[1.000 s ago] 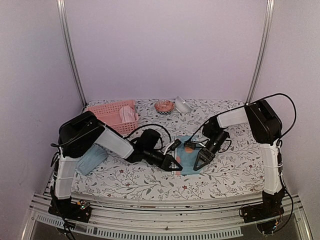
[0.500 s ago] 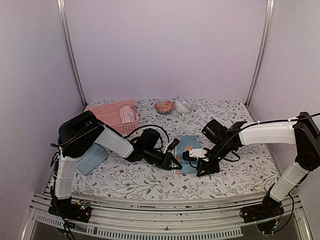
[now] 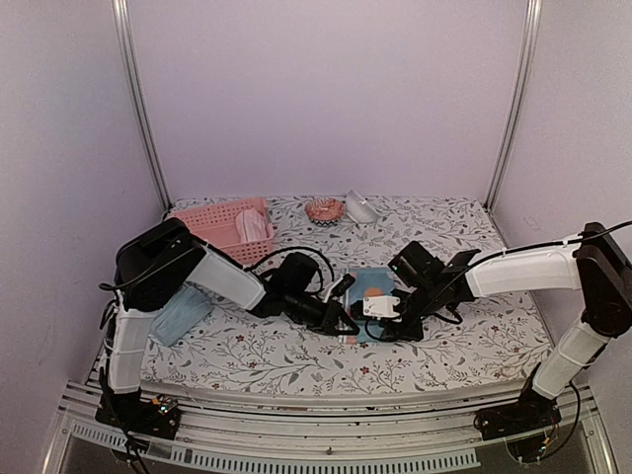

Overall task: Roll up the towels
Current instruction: Roll the towel at the center of the board.

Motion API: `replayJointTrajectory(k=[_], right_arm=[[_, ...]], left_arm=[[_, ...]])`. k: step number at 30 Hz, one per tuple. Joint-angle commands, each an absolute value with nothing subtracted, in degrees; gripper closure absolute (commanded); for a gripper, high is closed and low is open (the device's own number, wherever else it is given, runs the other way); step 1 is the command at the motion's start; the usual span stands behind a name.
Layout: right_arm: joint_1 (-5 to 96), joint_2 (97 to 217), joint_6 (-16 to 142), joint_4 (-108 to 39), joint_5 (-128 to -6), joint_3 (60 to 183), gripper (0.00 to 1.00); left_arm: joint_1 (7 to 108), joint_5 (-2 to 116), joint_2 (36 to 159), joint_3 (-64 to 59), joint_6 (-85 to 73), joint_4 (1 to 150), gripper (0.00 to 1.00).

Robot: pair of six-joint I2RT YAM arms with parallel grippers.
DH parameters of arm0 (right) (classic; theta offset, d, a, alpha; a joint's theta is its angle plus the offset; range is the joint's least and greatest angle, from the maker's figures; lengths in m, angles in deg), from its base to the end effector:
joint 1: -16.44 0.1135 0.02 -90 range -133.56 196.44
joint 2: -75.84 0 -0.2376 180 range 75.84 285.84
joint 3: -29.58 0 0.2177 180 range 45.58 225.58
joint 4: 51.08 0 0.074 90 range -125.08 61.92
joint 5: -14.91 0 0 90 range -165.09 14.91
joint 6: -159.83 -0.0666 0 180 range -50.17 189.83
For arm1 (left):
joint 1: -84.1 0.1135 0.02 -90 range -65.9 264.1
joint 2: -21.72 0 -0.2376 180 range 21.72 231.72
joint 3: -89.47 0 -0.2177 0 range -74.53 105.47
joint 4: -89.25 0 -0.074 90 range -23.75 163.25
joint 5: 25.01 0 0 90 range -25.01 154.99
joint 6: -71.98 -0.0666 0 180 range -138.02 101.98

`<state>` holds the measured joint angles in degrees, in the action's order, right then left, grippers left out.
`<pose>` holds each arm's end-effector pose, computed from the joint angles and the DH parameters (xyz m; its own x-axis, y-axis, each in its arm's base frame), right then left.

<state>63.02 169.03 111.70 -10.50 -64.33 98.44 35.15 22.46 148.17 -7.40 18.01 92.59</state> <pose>0.1908 0.2197 0.1348 0.0490 -0.9022 -0.4286 -0.9874 0.0210 -0.1571 0.2378 -0.3417 0.0762 -0.8682 0.3370 -0.3642 0.4763 0.3605 -0.8020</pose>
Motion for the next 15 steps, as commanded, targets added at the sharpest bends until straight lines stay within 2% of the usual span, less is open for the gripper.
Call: replayJointTrajectory(k=[1,7,9,11,15], right_arm=[[63.5,170.0,113.3,-11.1,-64.3,97.7,0.66],[63.5,173.8,113.4,-11.7,-65.2,96.9,0.69],[63.5,174.6,113.7,-11.8,-65.2,96.7,0.74],[63.5,175.2,113.9,-11.4,-64.7,96.7,0.86],[62.1,175.6,113.8,-6.7,-56.6,99.3,0.95]], left_arm=[[36.3,24.7,149.2,-7.5,17.0,86.8,1.0],[36.2,24.9,149.0,-7.2,16.6,86.2,1.0],[36.3,25.0,148.6,-7.1,16.0,85.6,1.0],[36.5,25.2,147.6,-7.1,14.4,84.6,1.0],[36.5,31.3,140.6,-8.7,6.1,79.9,0.77]])
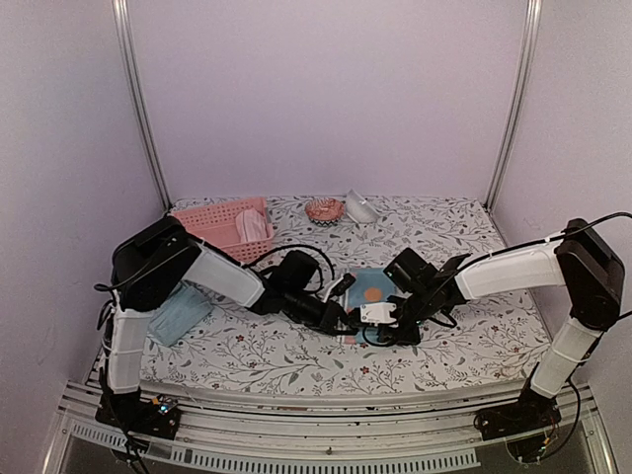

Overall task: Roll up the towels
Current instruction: Roll the towel at the center of the board.

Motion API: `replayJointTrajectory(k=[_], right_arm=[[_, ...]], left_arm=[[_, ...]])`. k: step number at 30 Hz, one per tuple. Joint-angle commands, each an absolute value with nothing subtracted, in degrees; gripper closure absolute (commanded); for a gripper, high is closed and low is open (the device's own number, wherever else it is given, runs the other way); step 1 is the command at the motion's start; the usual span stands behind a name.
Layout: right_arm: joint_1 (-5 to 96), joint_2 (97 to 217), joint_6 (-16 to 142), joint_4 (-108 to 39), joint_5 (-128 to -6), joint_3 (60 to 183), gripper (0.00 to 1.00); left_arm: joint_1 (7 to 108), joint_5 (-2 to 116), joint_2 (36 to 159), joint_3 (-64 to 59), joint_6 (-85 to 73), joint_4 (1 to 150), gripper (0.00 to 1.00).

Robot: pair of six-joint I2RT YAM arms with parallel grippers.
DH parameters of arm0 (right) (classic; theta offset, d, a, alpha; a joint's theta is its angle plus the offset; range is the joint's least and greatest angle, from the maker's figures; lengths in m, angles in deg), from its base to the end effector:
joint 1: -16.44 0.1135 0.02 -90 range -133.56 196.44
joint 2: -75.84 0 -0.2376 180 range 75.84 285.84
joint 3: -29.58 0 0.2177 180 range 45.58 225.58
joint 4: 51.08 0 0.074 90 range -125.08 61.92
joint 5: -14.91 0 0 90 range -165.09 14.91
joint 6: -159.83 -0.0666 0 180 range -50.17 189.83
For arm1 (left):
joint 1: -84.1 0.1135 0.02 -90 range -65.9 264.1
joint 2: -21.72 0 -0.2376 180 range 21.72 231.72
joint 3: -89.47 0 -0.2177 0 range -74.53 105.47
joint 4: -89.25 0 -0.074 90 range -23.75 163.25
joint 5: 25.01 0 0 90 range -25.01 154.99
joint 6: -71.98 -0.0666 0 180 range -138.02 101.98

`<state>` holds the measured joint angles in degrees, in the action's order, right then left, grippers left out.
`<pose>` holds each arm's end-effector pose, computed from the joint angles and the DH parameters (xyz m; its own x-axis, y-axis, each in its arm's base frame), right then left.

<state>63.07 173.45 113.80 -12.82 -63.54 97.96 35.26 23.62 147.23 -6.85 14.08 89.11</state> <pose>0.1927 0.2234 0.1141 0.0745 -0.9117 -0.4040 -0.9909 -0.0221 -0.1327 0.2383 -0.3395 0.0788 -0.8450 0.3606 -0.3950 0.5187 0.3726 -0.7695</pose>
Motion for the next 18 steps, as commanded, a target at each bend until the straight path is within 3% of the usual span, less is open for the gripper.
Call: replayJointTrajectory(k=[1,4,9,12,18], right_arm=[[61.4,175.7,113.6,-5.0,-53.7,100.2,0.96],[58.7,177.2,113.5,1.3,-44.6,103.6,0.96],[52.6,184.7,115.0,13.8,-30.9,112.0,0.96],[49.2,193.0,117.7,23.1,-23.5,119.3,0.96],[45.9,206.5,126.6,38.2,-19.0,131.8,0.96]], left_arm=[[36.5,33.6,138.0,-10.2,4.0,79.8,0.72],[36.1,41.1,128.3,-17.0,-0.9,82.6,0.6],[30.7,49.0,118.3,-29.5,-12.3,92.0,0.56],[26.6,53.8,118.4,-31.8,-18.2,94.4,0.57],[22.5,54.5,126.1,-24.8,-26.0,94.3,0.55]])
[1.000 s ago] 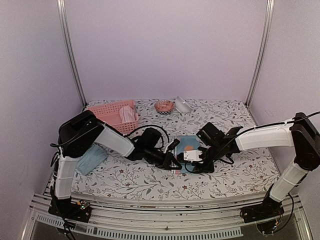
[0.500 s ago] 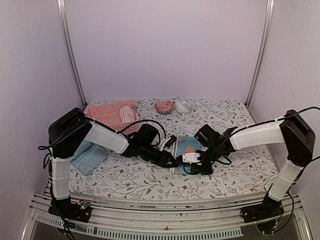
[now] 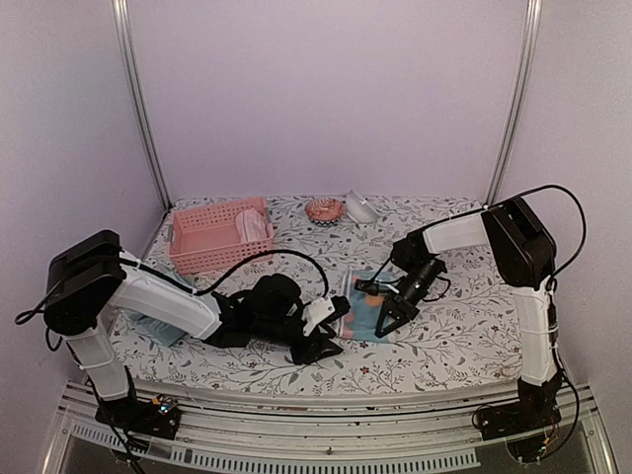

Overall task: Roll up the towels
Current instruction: Roll the towel at the center of the board.

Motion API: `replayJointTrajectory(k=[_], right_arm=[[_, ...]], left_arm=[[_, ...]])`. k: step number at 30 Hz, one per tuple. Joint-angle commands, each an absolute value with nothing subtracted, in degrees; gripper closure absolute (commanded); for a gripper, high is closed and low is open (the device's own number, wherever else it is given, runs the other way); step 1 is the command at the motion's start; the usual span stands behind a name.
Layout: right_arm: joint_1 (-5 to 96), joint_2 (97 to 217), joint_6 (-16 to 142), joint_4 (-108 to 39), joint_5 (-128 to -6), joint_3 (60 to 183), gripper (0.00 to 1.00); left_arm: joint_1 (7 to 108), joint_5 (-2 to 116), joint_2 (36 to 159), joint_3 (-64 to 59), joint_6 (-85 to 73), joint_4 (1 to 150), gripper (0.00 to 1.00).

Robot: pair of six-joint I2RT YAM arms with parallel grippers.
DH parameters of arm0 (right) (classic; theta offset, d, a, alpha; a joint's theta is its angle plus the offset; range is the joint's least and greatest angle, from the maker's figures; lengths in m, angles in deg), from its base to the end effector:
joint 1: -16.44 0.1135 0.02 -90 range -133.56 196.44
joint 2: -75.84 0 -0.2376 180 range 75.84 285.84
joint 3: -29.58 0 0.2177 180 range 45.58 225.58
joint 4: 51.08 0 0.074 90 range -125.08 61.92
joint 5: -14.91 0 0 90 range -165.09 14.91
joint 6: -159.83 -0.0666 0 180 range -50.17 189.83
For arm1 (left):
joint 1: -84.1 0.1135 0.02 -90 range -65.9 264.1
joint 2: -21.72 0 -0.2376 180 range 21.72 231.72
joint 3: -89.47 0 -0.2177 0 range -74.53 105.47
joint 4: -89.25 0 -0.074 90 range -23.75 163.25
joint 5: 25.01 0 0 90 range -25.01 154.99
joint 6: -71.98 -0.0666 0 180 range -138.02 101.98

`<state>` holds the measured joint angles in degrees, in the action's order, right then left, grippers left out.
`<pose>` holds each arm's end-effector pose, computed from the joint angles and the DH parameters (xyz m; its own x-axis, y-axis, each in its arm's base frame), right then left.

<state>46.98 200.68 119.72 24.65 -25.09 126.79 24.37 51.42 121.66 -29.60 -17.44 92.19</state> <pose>0.2511 0.2074 0.0939 -0.4067 -0.8107 -0.4212 -0.7531 0.0365 0.6569 0.1591 -0.3035 0.1288 -0.3062 0.5052 -0.8069 0.9321 0.3313 -0.1463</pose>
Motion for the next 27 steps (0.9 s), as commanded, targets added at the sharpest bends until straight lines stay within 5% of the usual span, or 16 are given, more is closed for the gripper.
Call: replayJointTrajectory(k=[1,18,27], right_arm=[[45.9,207.4,127.4,39.3,-19.0,132.6,0.96],[45.7,209.0,127.3,39.5,-18.2,132.9,0.96],[45.2,208.6,128.3,40.6,-17.9,133.3,0.94]], left_arm=[[22.1,54.6,127.3,-23.2,-27.3,94.0,0.55],[21.1,51.4,141.7,-7.5,-39.6,81.8,0.56],[20.8,53.7,142.7,-5.9,-37.7,81.6,0.83]])
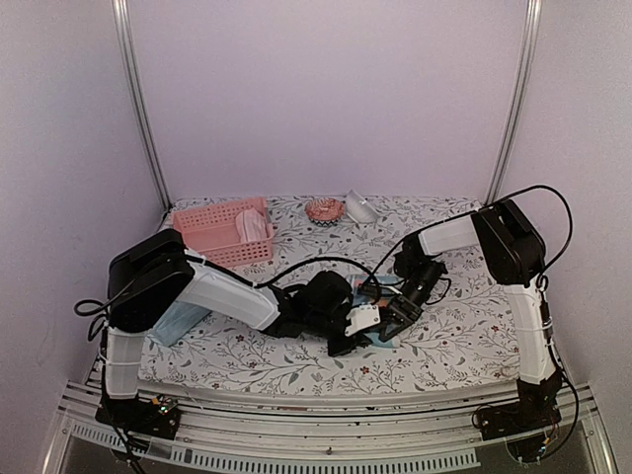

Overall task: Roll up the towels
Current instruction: Roll the towel at the center of the board.

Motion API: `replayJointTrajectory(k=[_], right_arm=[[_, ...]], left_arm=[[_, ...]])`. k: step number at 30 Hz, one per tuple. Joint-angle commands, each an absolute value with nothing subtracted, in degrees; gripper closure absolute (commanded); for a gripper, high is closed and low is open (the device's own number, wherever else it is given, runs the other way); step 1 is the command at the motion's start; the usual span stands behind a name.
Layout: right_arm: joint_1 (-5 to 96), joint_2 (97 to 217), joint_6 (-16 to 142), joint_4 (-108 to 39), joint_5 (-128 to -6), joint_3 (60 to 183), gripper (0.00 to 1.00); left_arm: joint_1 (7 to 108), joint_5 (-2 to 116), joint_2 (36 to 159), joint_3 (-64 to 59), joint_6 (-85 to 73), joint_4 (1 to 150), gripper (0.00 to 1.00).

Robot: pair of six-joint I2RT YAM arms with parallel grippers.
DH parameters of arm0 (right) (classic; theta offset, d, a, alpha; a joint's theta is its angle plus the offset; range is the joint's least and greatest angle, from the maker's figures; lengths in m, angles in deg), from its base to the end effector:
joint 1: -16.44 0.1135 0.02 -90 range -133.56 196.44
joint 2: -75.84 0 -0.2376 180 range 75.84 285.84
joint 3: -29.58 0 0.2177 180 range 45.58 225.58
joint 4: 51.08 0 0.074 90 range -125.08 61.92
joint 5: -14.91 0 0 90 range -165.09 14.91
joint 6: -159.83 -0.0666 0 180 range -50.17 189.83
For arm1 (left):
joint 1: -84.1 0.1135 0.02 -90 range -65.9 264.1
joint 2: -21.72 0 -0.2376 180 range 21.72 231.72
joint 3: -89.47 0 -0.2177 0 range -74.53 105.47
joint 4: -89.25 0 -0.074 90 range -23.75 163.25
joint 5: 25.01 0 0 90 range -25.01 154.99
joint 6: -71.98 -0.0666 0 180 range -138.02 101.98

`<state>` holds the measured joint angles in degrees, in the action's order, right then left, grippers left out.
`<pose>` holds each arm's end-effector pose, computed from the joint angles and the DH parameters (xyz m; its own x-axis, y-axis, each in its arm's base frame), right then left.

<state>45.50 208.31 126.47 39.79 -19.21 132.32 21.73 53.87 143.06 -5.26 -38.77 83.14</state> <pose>0.2466 0.2001 0.0850 -0.4938 -0.8104 -0.3152 -0.5757 0.0330 0.8170 0.1847 -0.3805 0.0947 0.0403 0.6727 -0.7389 0.9852 0.0964 0.1414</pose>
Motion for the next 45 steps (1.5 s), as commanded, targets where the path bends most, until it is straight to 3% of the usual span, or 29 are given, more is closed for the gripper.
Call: replayJointTrajectory(k=[1,5,11,15,22,29,36,43,45], right_arm=[[45.2,208.1,128.3,40.4,-18.0,133.0,0.94],[45.1,207.1,128.7,42.4,-17.9,133.3,0.83],[41.2,201.4,128.6,39.9,-21.1,135.2,0.67],[41.0,202.9,113.6,26.6,-31.9,135.2,0.67],[42.1,209.8,105.0,19.5,-40.5,139.6,0.72],[42.2,208.1,103.2,18.4,-38.8,141.1,0.71],[39.7,191.7,105.6,16.8,-36.6,134.4,0.63],[42.5,172.9,111.8,7.7,-34.8,115.2,0.62],[46.5,169.1,114.6,4.0,-39.6,108.1,0.63]], left_arm=[[20.6,53.9,142.0,-6.2,-37.1,81.3,0.82],[20.0,52.2,139.2,-7.9,-35.8,80.6,0.96],[19.3,49.3,136.3,-10.4,-30.6,75.5,0.98],[19.2,45.7,135.5,-12.0,-25.9,74.0,0.98],[18.7,45.8,135.0,-11.8,-19.7,70.9,0.99],[20.0,43.1,136.9,-11.2,-16.0,69.0,0.99],[24.9,33.3,143.0,-7.7,-7.8,68.1,0.99],[30.2,20.1,148.9,-6.4,1.8,70.4,0.97],[31.0,18.5,149.6,-6.1,4.5,71.1,0.97]])
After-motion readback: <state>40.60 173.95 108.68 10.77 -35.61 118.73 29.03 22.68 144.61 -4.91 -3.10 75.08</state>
